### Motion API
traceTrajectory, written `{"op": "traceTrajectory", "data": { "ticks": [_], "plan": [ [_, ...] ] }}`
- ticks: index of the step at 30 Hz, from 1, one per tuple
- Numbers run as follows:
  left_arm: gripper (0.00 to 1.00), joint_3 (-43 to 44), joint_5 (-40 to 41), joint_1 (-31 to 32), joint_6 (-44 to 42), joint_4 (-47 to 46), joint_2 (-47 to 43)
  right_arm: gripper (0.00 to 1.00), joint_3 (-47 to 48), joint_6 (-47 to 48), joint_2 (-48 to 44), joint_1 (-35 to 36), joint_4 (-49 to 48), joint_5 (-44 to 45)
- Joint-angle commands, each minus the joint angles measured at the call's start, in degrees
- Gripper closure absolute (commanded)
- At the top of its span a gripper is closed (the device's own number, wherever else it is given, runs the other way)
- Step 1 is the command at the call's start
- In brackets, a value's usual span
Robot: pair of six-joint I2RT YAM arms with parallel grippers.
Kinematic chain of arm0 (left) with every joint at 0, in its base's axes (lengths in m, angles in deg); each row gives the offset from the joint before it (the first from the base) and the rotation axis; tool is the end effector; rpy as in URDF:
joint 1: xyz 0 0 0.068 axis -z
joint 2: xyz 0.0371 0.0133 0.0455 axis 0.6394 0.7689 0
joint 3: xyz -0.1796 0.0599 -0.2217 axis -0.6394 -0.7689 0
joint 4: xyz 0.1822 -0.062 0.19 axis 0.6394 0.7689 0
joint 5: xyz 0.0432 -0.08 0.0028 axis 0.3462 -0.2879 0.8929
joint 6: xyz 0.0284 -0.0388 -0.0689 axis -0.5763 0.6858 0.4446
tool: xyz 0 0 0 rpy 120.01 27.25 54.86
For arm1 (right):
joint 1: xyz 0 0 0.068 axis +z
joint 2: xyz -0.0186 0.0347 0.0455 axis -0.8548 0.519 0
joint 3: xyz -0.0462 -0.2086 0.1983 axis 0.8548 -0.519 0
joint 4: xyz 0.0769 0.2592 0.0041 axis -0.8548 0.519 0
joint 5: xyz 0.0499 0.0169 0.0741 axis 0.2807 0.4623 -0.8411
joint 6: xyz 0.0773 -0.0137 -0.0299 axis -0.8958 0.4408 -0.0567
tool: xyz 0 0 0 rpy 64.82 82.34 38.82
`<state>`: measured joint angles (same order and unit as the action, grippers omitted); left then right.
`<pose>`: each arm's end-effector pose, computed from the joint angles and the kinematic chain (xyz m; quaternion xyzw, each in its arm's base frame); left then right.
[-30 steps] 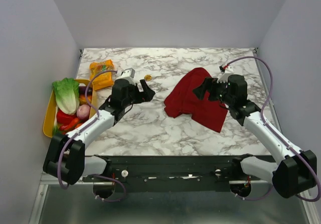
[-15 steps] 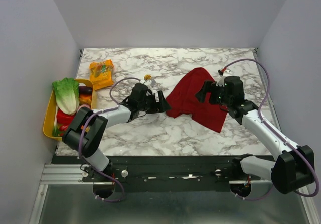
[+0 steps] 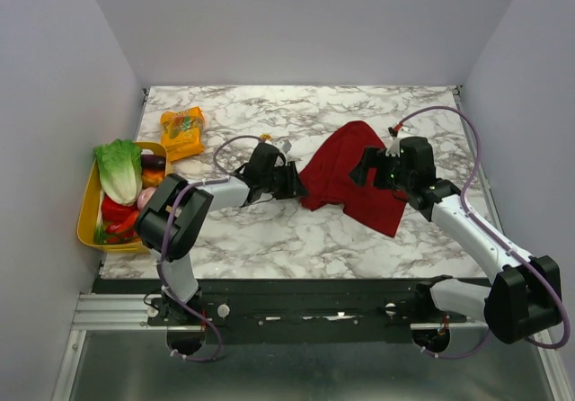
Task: Pin the brooch onto the clothing
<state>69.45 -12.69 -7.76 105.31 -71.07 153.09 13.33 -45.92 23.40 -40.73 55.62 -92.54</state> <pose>0.3213 -0.2328 0.1432 0.0074 0.8912 -0.3884 0.2343 0.2766 0.1015 0.2543 -0.0184 0.8767 0.2180 0.4284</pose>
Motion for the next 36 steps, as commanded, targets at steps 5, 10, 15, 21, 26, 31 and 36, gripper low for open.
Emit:
{"op": "traceTrajectory", "data": {
  "ticks": [5,10,15,21,26,31,36],
  "plan": [
    [0.97,7.2,-2.2,0.2,-3.4,3.2,1.1,0.00,0.1,1.4,-0.9,0.3,2.7,1.2],
    [1.00,9.7,-0.9,0.1,-6.2,8.4,-1.8,0.00,-0.3,1.2,-1.4,0.2,3.4,1.7],
    [1.00,12.6,-0.1,0.1,-8.0,12.7,-7.8,0.00,-1.6,1.4,-1.0,0.2,4.7,3.1],
    [1.00,21.9,3.1,0.2,-13.1,25.6,-13.1,0.00,-1.7,1.4,-0.5,0.4,7.7,4.3],
    [1.00,24.6,6.2,0.1,-14.5,31.9,-15.5,0.00,-1.6,0.6,-0.2,0.6,10.2,6.9],
    [1.00,26.1,10.2,-0.7,-16.4,35.8,-17.1,0.00,-1.0,-0.5,3.3,0.8,15.0,13.7],
    [1.00,27.9,10.8,-3.1,-16.9,36.6,-21.4,0.00,1.3,-2.6,5.6,0.8,22.9,18.1]
  ]
}}
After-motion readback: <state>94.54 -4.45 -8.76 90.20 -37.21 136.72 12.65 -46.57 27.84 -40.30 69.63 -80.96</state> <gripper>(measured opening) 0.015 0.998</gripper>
